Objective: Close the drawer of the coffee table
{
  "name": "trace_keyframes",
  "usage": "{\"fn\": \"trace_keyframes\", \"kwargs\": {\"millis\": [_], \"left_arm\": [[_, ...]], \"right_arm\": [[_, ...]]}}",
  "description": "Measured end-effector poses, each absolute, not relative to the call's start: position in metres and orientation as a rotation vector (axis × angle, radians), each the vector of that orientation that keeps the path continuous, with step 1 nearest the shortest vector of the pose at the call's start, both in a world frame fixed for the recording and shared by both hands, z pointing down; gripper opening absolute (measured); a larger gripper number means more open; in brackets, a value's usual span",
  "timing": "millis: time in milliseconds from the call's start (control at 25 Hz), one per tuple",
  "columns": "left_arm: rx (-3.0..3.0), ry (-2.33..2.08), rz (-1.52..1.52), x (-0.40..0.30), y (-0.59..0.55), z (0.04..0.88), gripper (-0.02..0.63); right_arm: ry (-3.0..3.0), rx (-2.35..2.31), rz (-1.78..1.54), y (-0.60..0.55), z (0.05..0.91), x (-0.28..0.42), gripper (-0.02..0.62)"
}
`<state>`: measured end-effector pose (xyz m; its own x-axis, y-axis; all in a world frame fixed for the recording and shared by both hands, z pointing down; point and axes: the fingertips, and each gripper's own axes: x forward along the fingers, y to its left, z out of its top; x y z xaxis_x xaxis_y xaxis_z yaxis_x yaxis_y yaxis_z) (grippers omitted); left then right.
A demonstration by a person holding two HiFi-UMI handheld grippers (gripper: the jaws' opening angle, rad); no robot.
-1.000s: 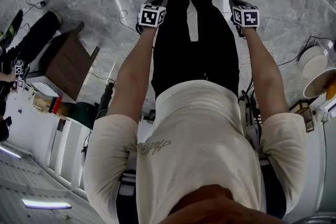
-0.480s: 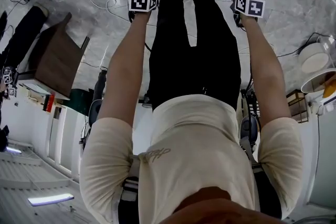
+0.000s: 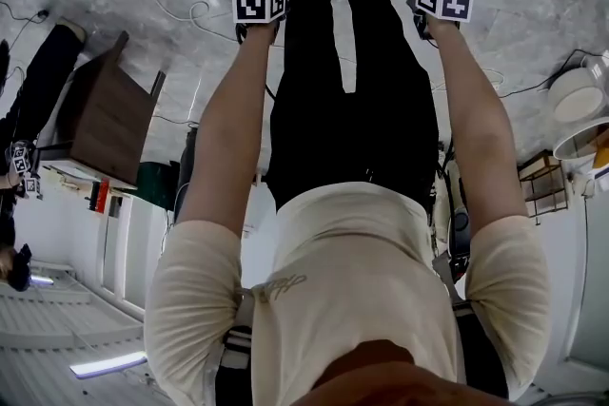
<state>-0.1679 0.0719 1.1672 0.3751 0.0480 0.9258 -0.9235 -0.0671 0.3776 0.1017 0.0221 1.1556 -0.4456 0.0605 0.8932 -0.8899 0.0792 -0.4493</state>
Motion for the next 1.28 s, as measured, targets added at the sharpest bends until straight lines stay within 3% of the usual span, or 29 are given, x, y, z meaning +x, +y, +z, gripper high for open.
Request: {"fn": "trace_keyframes", "kwargs": {"millis": [1280], "left_arm": [[1.385,-0.949,0.906,-0.181,0.048,1.152,0.003]], "right_arm": [[-1.589,0.845,1.420,0.000,1.137,0.098,-0.005]]}}
